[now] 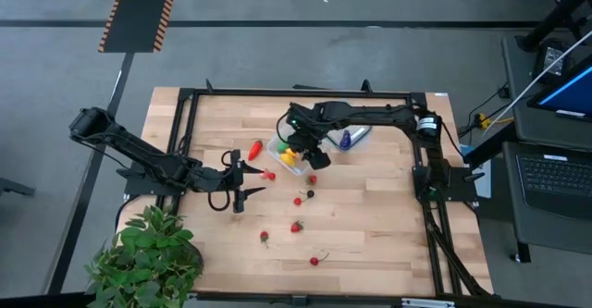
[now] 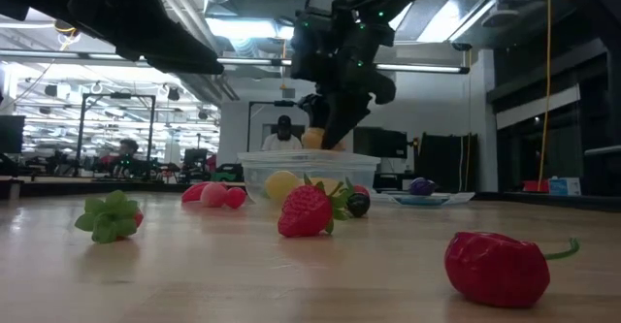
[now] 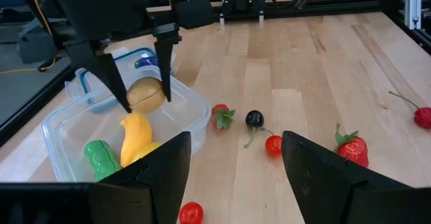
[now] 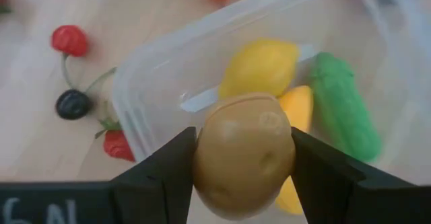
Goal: Pick and placing Produce into tupperware
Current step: Put the brown potato into the transparent container
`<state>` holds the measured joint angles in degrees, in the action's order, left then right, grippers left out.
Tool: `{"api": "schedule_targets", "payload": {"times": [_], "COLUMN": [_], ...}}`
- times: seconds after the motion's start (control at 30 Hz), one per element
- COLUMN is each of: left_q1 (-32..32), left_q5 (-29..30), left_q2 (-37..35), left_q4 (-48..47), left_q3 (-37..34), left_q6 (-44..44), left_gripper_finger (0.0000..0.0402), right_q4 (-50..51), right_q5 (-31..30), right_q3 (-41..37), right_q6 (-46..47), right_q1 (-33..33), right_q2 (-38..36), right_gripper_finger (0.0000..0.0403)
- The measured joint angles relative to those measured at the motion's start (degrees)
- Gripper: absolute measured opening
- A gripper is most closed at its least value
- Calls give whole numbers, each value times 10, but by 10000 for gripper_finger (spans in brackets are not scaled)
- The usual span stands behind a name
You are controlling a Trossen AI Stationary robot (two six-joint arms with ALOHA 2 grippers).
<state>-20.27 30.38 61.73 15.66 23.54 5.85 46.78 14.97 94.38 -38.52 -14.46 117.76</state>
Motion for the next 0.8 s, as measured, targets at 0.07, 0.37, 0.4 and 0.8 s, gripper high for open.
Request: {"api": "schedule_targets", "payload": {"times": [0.07,0.37,0.4,0.8], "left_q1": [0,0,0,0], "left_q5": [0,0,0,0], "left_q2": [0,0,0,0], "left_q4": [-1,-2,-2,-2], "left_q3": [0,0,0,0], "left_q6": [0,0,0,0], "left_gripper_finger": [225,225,225,225], "right_q4": [5,9,8,-14], "right_q5": [2,2,2,3], "right_q3": [4,9,9,9], "right_q6": [-9,-8,-8,-6], "right_q1": [0,-7,-7,-4], "right_q2": [9,39,41,50], "right_gripper_finger": [203,203,203,203]}}
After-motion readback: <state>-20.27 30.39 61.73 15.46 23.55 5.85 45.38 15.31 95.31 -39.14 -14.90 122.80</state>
